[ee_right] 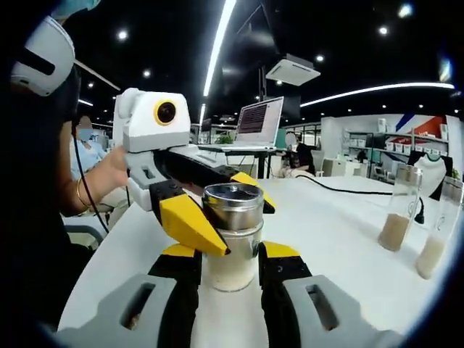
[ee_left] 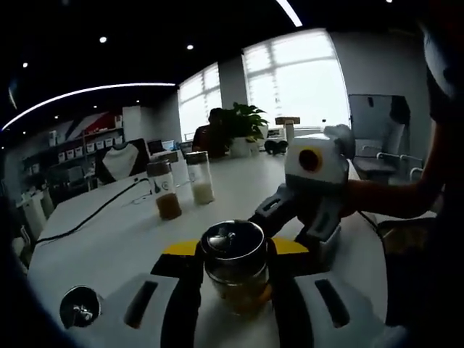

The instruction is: Rotate the seasoning bottle until the label or dispensing opening points toward the visible target arrow and the bottle remains upright within the marked orientation range

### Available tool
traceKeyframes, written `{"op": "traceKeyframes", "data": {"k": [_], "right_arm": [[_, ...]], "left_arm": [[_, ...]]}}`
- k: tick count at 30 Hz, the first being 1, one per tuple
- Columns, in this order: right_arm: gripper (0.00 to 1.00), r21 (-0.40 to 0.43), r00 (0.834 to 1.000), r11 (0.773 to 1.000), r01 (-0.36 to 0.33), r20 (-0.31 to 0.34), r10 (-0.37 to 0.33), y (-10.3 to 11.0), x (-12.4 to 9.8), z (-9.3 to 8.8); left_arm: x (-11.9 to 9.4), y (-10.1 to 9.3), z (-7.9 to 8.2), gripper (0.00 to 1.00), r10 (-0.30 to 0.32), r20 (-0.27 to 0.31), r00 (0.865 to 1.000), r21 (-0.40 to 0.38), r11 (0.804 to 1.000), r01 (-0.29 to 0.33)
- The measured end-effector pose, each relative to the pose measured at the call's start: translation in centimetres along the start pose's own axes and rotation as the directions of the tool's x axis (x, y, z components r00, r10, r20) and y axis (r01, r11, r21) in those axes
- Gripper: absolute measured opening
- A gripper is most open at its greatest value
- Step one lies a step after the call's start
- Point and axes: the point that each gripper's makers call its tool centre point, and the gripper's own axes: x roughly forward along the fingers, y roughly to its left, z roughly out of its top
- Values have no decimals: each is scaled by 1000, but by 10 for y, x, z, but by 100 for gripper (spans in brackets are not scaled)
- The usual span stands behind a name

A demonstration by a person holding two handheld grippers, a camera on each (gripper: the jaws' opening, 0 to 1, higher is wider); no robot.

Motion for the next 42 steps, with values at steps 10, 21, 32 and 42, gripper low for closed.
{"op": "traceKeyframes", "data": {"k": [10,21,32,42], "right_arm": [[29,-16,999,999,40,-23,-40,-1,-1,-1],[33,-34,923,924,381,-45,-383,-12,3,-5],[36,-122,824,823,555,-51,-564,-14,1,-11],[34,26,792,792,610,-42,-609,-18,2,-8]], "left_arm": [[4,0,1,37,6,3,1000,-8,1000,-6],[7,2,2,37,143,-25,989,-42,989,-143],[6,2,2,37,228,-32,973,-69,971,-229],[4,2,2,37,280,-33,960,-73,957,-281]]}}
